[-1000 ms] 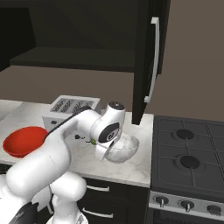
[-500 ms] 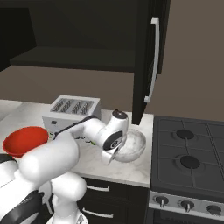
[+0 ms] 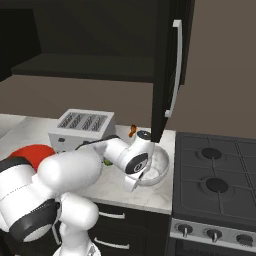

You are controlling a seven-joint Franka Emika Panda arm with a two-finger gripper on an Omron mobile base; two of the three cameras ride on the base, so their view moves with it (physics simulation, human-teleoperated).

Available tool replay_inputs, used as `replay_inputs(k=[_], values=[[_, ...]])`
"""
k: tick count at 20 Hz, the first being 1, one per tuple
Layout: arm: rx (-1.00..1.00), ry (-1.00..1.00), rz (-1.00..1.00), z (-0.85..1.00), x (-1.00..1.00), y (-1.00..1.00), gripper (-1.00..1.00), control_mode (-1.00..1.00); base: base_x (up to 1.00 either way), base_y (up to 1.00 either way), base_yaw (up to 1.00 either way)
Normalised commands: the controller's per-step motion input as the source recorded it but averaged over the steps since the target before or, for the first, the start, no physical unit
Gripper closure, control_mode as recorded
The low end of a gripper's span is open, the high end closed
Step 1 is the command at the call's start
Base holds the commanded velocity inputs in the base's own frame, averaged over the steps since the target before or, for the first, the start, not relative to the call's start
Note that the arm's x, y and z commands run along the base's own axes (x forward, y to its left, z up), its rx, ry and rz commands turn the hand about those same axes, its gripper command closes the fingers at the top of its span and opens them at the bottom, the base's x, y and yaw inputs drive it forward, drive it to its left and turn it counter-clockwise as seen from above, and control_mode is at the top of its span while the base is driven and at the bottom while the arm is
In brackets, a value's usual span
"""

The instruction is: Pick both bowls and place them on the counter. Then place the lime in one bowl and place the avocado in the other bowl.

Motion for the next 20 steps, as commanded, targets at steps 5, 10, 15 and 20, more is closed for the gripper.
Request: replay_inputs(k=[5, 10, 15, 20], values=[[0.0, 0.13, 0.0, -0.1, 0.0, -0.31, 1.0, -1.0, 0.0, 0.0, 0.0], [0.0, 0.13, 0.0, -0.01, 0.0, -0.3, 1.0, -1.0, 0.0, 0.0, 0.0], [0.0, 0.11, 0.0, 0.0, 0.0, -0.1, 1.0, -1.0, 0.0, 0.0, 0.0], [0.0, 0.1, 0.0, 0.0, -0.02, -0.02, 1.0, -1.0, 0.0, 0.0, 0.0]])
